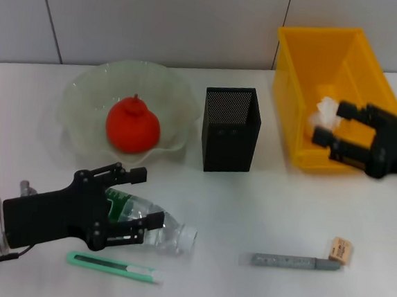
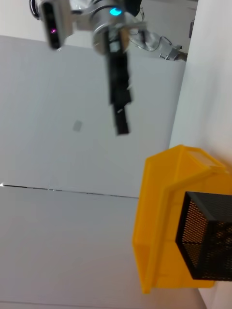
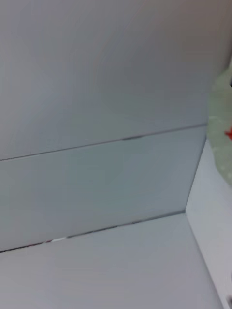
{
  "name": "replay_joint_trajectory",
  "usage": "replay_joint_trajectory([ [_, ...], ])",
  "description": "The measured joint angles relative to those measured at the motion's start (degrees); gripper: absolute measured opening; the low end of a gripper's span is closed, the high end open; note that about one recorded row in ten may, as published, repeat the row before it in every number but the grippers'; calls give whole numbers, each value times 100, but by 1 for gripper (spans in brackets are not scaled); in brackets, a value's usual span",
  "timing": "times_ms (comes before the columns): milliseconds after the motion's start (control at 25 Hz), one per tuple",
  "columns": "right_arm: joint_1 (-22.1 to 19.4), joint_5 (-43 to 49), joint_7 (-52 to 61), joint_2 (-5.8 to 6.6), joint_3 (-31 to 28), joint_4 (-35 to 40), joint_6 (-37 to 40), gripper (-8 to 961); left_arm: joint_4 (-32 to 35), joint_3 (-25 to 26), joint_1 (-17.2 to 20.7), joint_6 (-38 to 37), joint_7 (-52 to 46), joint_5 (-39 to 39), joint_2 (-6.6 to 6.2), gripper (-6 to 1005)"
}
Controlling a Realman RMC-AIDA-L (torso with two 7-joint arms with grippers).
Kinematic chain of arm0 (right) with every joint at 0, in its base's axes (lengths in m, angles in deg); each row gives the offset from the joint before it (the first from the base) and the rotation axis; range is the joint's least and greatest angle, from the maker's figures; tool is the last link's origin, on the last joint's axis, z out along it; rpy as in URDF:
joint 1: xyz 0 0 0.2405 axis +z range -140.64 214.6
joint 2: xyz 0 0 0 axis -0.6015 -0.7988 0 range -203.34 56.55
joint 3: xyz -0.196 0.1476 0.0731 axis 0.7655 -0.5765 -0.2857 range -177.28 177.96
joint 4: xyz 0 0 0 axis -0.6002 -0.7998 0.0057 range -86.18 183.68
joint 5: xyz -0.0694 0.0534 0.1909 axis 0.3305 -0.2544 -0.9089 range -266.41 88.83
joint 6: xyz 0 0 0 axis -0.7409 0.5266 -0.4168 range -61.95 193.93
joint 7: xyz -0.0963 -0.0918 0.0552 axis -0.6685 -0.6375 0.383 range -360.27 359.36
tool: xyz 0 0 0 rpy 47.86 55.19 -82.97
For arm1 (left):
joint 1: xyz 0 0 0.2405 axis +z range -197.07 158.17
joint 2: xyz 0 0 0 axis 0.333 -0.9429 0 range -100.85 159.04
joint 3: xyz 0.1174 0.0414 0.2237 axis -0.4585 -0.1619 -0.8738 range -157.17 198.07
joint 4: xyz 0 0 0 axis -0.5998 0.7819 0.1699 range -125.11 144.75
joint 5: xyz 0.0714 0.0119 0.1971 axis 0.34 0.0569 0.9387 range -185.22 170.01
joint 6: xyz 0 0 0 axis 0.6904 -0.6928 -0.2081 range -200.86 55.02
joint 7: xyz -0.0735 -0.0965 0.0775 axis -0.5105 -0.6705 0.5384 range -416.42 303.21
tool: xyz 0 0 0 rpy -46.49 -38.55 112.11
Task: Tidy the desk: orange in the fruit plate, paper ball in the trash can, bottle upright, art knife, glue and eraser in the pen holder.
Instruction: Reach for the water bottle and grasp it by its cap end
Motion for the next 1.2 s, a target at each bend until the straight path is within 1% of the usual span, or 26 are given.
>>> replay_joint_trajectory([
  [120, 38, -34, -899, 5, -512, 1025, 661, 774, 54, -127, -132, 63, -18, 12, -3, 813],
  [160, 50, -33, -1476, 14, -761, 1599, 899, 774, 102, -229, -187, 101, -39, 13, 3, 813],
  [200, 50, -33, -1476, 14, -761, 1599, 899, 774, 161, -361, -252, 140, -55, 9, 21, 813],
  [320, 54, -33, -2097, 40, -929, 2313, 981, 774, 271, -693, -466, 201, -50, 3, 50, 813],
  [360, 54, -33, -2236, 50, -933, 2501, 974, 774, 271, -693, -466, 201, -50, 3, 50, 813],
  [400, 53, -34, -2331, 59, -934, 2641, 961, 774, 329, -803, -588, 199, -57, 1, 46, 813],
  [440, 49, -36, -2432, 66, -935, 2799, 944, 774, 541, -964, -815, 114, -160, 0, 40, 813],
  [560, 7, -43, -2646, 71, -938, 3088, 867, 774, 835, -1259, -1059, 25, -286, -2, 52, 813],
  [600, -16, -45, -2711, 71, -945, 3180, 819, 774, 932, -1526, -1178, 25, -303, -3, 62, 813],
  [640, -30, -48, -2744, 72, -956, 3240, 783, 775, 956, -1646, -1235, 32, -304, -7, 64, 813],
  [760, -70, -54, -2781, 59, -988, 3397, 748, 775, 1109, -2256, -1473, 24, -347, -94, 70, 812],
  [800, -70, -54, -2781, 59, -988, 3397, 748, 775, 1185, -2505, -1563, -3, -419, -169, 73, 812],
  [840, -77, -56, -2783, 46, -989, 3413, 748, 775, 1314, -2991, -1661, -26, -582, -372, 81, 812],
  [880, -85, -56, -2784, 37, -989, 3429, 747, 775, 1314, -2991, -1661, -26, -582, -372, 81, 812],
  [920, -90, -57, -2785, 30, -989, 3451, 748, 775, 1410, -3357, -1709, -26, -728, -521, 94, 812],
  [1000, -93, -59, -2787, 23, -994, 3509, 749, 775, 1627, -4131, -1745, -2, -1000, -892, 119, 812],
  [1080, -94, -62, -2788, 21, -1000, 3556, 748, 775, 1829, -5111, -1718, 83, -1243, -1417, 131, 812],
  [1120, -94, -64, -2789, 20, -1000, 3567, 745, 775, 1896, -5455, -1698, 124, -1321, -1613, 132, 812],
  [1160, -95, -64, -2790, 20, -1000, 3573, 744, 775, 2077, -6064, -1635, 242, -1488, -1959, 133, 812],
  [1200, -96, -65, -2790, 20, -1001, 3575, 743, 775, 2222, -6504, -1580, 330, -1612, -2189, 133, 812],
])
